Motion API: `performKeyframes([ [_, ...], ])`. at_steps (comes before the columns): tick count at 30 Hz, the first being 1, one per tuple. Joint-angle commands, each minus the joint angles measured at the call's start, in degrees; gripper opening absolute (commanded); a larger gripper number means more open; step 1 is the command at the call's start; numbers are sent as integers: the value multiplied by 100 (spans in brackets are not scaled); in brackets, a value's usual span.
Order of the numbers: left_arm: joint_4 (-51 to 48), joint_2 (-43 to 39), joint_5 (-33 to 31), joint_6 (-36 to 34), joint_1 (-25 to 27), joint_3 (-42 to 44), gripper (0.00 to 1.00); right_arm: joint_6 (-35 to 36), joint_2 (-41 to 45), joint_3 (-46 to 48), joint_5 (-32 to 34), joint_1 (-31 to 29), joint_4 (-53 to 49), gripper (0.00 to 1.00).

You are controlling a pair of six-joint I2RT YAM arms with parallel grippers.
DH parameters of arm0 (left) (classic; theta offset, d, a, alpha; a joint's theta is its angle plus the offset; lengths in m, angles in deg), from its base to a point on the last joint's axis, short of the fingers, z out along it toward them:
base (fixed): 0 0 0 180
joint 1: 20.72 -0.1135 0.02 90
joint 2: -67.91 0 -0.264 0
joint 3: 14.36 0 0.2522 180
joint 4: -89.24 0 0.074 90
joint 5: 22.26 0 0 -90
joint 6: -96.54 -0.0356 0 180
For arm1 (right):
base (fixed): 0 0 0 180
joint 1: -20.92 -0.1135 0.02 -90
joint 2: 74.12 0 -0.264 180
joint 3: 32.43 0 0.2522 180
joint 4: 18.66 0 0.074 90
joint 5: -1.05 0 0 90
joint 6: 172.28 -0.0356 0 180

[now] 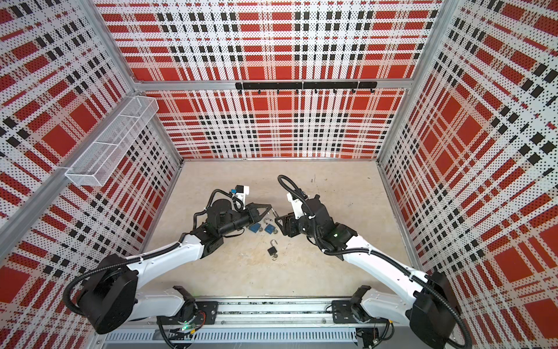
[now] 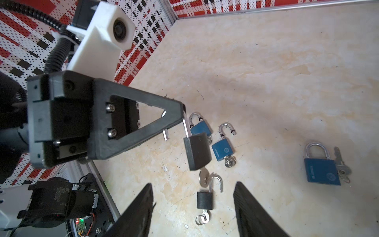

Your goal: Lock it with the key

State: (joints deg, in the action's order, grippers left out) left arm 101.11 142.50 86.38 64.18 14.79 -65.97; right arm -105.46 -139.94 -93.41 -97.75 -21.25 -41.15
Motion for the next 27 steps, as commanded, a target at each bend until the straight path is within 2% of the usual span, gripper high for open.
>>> performKeyframes([
  [1, 258, -166, -346, 285, 92, -236, 0, 370, 164, 73, -287, 134, 718, 63],
  [8, 255, -293, -547, 356, 250, -381, 0, 719, -47, -109, -666, 399, 965, 54],
  [14, 253, -272, -565, 379, 300, -486, 0, 963, -338, -275, -654, 402, 910, 47],
  [21, 263, -256, -565, 370, 321, -556, 0, 999, -440, -326, -773, 400, 1014, 44],
  [27, 261, -230, -550, 375, 336, -601, 0, 1011, -467, -343, -775, 396, 1040, 35],
])
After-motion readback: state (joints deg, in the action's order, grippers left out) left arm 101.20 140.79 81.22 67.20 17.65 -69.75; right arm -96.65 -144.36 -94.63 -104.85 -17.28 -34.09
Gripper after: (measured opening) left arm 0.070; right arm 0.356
